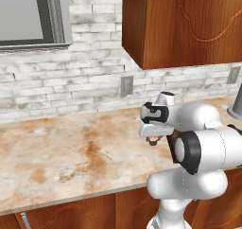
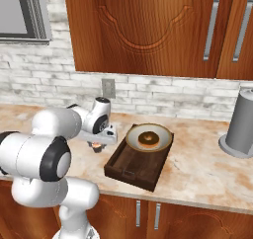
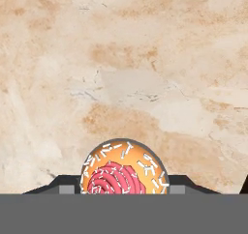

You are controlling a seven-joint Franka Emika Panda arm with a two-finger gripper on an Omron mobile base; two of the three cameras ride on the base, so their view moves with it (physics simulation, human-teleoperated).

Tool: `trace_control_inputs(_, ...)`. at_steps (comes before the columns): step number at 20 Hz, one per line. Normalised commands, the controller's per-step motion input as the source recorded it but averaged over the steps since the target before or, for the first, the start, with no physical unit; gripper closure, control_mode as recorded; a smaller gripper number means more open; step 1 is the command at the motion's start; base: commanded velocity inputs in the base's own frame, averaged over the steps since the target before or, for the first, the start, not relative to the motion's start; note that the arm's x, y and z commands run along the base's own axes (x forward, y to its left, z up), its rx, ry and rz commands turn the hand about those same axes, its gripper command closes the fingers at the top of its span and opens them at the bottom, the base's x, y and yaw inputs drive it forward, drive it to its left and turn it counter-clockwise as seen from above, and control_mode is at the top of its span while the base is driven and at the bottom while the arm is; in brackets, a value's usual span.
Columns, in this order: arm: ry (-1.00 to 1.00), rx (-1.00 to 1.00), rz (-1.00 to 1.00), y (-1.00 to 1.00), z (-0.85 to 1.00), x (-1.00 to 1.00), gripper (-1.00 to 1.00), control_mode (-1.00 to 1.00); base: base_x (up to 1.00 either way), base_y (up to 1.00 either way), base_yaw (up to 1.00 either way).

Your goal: Place the bowl with donut and the cupcake onto the tray.

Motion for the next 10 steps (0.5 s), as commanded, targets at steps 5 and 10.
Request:
trace_control_inputs(5, 0.03, 0.00, 0.00, -0.48, 0.00, -0.01, 1.00, -1.00, 0.00, 0.00, 0.00)
trace_control_inputs(10, 0.04, 0.00, 0.00, -0.44, 0.00, -0.02, 1.00, -1.00, 0.00, 0.00, 0.00)
